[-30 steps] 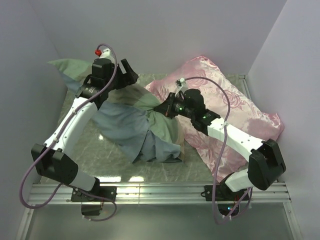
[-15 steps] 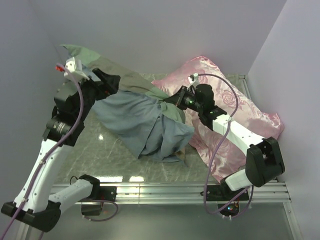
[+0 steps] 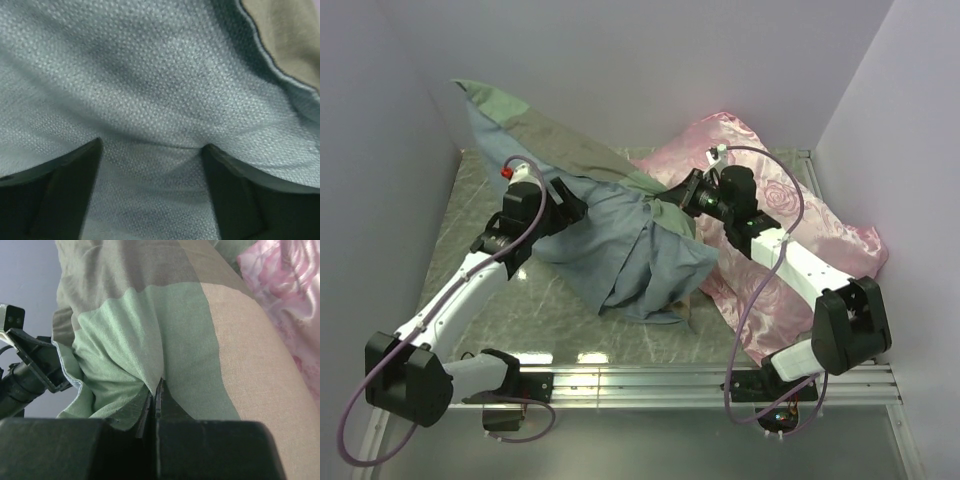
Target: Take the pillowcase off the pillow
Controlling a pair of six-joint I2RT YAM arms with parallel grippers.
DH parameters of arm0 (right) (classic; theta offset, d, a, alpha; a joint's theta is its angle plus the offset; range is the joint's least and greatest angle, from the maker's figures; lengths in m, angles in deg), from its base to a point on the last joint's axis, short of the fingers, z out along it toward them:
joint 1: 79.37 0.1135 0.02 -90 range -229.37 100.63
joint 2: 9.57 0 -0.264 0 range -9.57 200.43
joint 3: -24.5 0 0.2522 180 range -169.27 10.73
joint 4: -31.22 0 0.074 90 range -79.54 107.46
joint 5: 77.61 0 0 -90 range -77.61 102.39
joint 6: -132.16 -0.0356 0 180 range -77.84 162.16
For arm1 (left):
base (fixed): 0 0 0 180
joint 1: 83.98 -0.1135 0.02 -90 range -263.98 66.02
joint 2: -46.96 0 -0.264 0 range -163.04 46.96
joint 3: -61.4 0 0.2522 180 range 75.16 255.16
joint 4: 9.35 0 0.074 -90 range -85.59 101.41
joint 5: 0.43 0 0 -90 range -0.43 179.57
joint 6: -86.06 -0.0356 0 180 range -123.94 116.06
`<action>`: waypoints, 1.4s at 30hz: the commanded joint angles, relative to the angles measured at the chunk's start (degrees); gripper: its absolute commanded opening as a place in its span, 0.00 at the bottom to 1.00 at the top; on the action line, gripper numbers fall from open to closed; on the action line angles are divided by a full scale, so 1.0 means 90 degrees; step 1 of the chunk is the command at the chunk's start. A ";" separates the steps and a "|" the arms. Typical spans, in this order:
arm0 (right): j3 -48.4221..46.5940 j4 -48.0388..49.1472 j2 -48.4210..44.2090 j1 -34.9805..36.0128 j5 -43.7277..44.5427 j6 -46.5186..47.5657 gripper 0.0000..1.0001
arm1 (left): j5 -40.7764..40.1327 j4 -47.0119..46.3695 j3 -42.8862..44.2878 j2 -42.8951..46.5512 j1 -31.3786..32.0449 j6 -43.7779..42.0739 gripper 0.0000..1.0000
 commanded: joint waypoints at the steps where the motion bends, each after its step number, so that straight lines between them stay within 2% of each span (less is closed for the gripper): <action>1: 0.0199 -0.0497 -0.0192 -0.0186 0.0098 0.0136 0.00 | 0.0286 -0.0813 0.0271 -0.0295 -0.0169 0.0134 0.82; 2: 0.0199 -0.0526 -0.0211 -0.0186 0.0050 0.0175 0.00 | 0.0364 -0.0900 0.0262 -0.0345 -0.0199 0.0105 0.67; 3: 0.0151 -0.0594 -0.0212 -0.0195 0.0030 0.0214 0.00 | 0.0394 -0.1008 0.0262 -0.0365 -0.0219 0.0066 0.33; 5: 0.0131 -0.0682 -0.0260 -0.0196 0.0020 0.0302 0.00 | 0.0355 -0.0970 0.0340 -0.0326 -0.0219 -0.0032 0.06; 6: 0.0092 -0.0780 -0.0280 -0.0186 0.0039 0.0351 0.00 | 0.0316 -0.0892 0.0389 -0.0278 -0.0219 -0.0110 0.00; 12: -0.0229 -0.1093 -0.0173 -0.0196 0.0118 0.0517 0.00 | -0.0016 -0.0034 0.0974 0.0679 -0.0209 -0.0510 0.00; 16: -0.0523 -0.1161 0.0061 -0.0137 0.0001 0.0498 0.00 | -0.0367 0.0640 0.1919 0.1128 -0.0054 -0.0755 0.00; 21: -0.0670 -0.1210 0.0130 0.0068 0.0010 0.0517 0.00 | -0.0329 0.0925 0.2400 0.0925 -0.0024 -0.0931 0.00; 27: -0.0621 -0.1454 0.0140 0.0175 0.0264 0.0751 0.00 | 0.0131 0.0574 0.2137 0.0485 0.0102 -0.0745 0.00; 31: -0.0777 -0.1679 0.0228 0.0176 0.0293 0.0908 0.00 | -0.0561 0.0866 0.3110 0.0348 0.0552 -0.0989 0.00; 36: -0.1118 -0.1952 0.0257 0.0205 0.0362 0.1025 0.00 | -0.0670 0.1452 0.4478 0.0221 0.0552 -0.1272 0.00; 42: -0.1285 -0.1982 0.0345 0.0312 0.0323 0.1015 0.00 | -0.0807 0.1813 0.5397 0.0104 0.0562 -0.1497 0.00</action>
